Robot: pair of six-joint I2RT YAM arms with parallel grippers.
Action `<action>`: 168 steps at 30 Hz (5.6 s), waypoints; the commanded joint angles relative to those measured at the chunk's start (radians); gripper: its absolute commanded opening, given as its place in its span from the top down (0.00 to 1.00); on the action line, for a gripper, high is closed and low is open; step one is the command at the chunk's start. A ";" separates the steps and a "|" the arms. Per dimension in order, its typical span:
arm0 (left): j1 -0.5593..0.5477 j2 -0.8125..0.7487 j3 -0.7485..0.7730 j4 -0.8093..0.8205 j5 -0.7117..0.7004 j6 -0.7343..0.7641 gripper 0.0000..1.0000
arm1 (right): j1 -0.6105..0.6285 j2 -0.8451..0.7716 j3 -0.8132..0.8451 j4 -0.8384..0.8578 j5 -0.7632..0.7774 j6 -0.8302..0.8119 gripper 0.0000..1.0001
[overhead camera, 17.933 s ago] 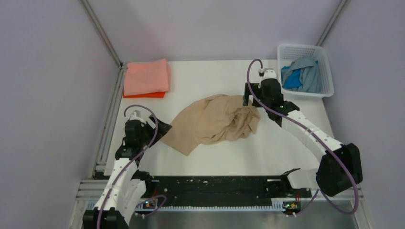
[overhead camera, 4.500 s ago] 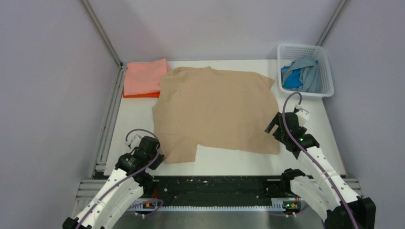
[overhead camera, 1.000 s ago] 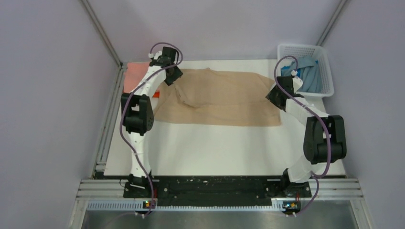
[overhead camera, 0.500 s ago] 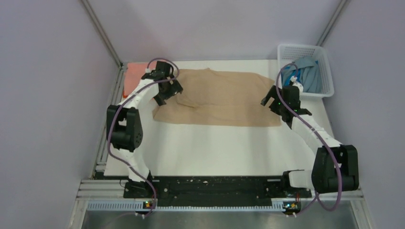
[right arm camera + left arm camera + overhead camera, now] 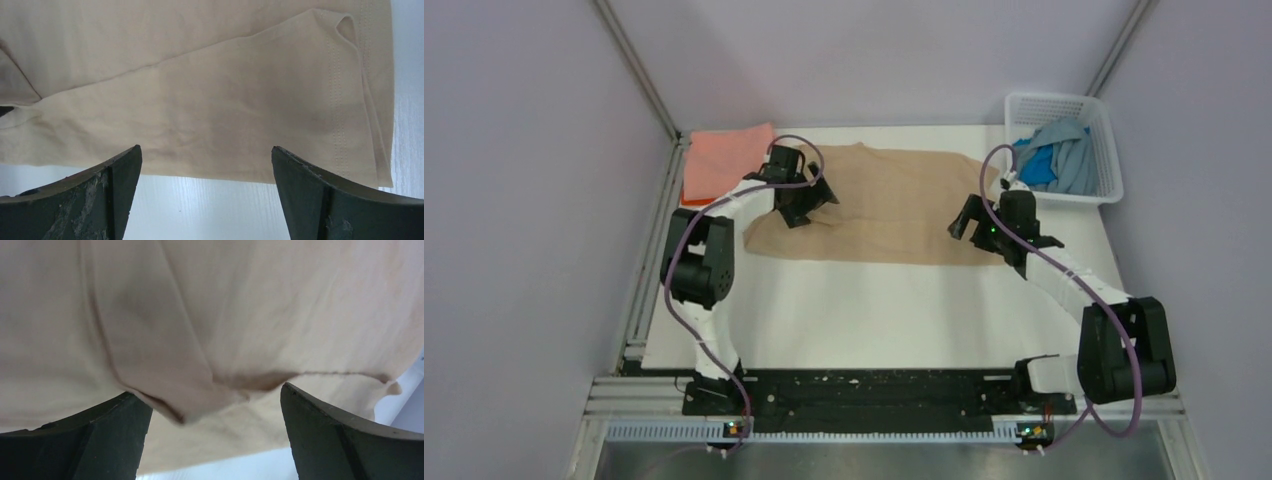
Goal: Fold and stack the t-shirts
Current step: Fold the flattened tshirt in 1/3 of the way, then grab the side of the flattened tshirt furthest away from the robot with both arms
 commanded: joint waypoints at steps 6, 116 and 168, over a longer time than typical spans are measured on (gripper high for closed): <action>-0.035 0.340 0.489 0.089 0.092 0.063 0.01 | 0.005 -0.045 0.015 -0.001 0.103 -0.037 0.02; 0.069 -1.138 -0.965 -0.364 -0.377 -0.333 0.01 | 0.765 0.746 0.720 0.136 -0.293 -0.818 0.82; 0.089 0.090 0.280 -0.356 -0.252 0.156 0.08 | 0.536 -0.144 0.006 -0.110 0.645 -0.113 0.01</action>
